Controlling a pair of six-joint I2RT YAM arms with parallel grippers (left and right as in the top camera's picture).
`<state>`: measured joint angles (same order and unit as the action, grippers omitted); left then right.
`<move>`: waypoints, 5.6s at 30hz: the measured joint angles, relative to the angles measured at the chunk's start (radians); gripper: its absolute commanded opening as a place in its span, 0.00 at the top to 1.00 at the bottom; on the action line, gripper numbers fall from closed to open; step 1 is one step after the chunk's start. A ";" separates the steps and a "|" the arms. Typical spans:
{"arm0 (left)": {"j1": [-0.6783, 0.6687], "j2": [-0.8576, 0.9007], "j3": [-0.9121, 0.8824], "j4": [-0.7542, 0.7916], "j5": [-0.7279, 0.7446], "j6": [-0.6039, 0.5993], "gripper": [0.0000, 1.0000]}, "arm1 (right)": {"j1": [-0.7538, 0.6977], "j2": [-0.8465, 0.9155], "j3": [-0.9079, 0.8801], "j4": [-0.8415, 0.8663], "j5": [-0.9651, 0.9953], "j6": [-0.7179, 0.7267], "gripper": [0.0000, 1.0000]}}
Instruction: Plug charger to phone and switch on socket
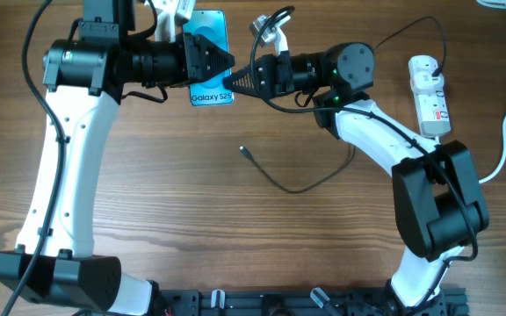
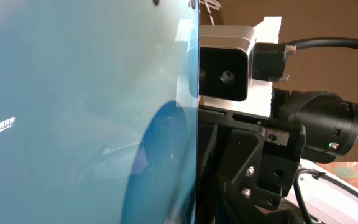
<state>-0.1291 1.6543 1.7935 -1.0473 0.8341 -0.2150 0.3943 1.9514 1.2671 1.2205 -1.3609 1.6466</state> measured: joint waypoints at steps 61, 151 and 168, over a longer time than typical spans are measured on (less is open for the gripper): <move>-0.140 0.005 -0.001 -0.374 0.338 -0.998 0.96 | -0.190 -0.003 -0.233 -1.252 0.364 -1.031 0.00; 0.112 0.394 -0.003 0.008 -0.296 -0.231 0.96 | 0.295 0.002 -0.016 -1.708 1.213 -1.876 0.00; 0.112 0.394 -0.003 0.005 -0.298 -0.231 0.96 | 0.295 0.048 0.222 -2.050 1.180 -1.816 0.48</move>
<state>-0.0174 2.0487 1.7905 -1.0428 0.5358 -0.4458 0.6895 1.9991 1.4895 -0.8295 -0.1810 -0.1696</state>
